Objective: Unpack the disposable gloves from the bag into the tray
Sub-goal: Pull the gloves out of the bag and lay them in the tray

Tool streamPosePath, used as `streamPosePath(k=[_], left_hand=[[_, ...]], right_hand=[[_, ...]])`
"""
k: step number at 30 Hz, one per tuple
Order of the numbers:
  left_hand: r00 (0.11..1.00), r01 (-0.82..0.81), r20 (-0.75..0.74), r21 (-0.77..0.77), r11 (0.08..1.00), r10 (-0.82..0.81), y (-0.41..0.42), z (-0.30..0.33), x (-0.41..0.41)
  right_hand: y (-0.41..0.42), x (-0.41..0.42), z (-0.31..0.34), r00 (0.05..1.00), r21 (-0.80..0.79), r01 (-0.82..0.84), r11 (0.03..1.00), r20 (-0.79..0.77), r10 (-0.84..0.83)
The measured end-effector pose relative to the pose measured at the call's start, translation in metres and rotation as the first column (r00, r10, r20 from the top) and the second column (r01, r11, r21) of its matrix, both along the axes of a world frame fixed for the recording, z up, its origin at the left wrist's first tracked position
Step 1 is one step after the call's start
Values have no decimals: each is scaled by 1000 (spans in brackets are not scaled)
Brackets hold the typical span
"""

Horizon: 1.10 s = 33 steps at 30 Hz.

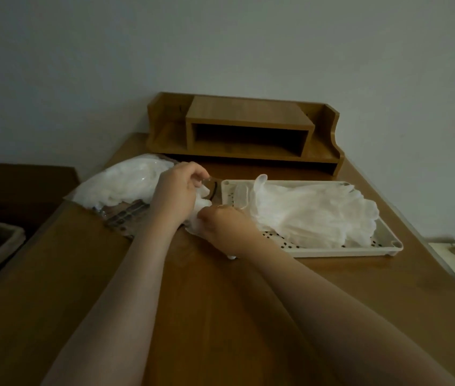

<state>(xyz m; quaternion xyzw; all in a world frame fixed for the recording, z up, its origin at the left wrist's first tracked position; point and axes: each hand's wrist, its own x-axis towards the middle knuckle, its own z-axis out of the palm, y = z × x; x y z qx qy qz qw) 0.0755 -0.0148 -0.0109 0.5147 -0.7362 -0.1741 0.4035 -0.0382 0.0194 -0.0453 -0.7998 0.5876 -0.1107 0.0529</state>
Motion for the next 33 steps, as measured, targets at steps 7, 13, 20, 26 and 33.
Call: streamPosePath(k=[7,13,20,26,33], left_hand=[[989,71,-142,147,987,-50,-5,-1,12],[974,197,-142,169,966,-174,-6,-7,10],[987,134,-107,138,981,-120,-9,-19,-3],[993,60,100,76,995,-68,-9,-21,-1],[955,-89,294,178,980,34,-15,-32,9]], right_hand=[[-14,7,-4,936,48,242,969,251,-247],[-7,-19,16,203,327,172,929,911,-358],[-9,-25,21,-24,397,10,918,918,-396],[-11,-26,23,-39,413,231,881,909,-416],[-11,-48,30,-63,244,303,921,970,-237]])
